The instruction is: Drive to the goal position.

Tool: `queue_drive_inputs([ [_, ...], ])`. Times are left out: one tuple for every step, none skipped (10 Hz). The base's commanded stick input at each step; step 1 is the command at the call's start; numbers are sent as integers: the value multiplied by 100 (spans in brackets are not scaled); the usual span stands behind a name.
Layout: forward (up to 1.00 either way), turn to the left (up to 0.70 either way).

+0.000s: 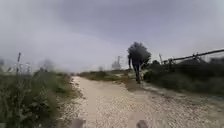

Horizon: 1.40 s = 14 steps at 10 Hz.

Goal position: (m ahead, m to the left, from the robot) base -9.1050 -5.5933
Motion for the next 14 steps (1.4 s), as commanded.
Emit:
queue_drive_inputs([
  [0, -100],
  [0, -100],
  [0, -100],
  [0, -100],
  [0, -100],
  [0, -100],
  [0, -100],
  [0, -100],
  [0, -100],
  [0, -100],
  [0, -100],
  [0, -100],
  [0, -100],
  [0, -100],
])
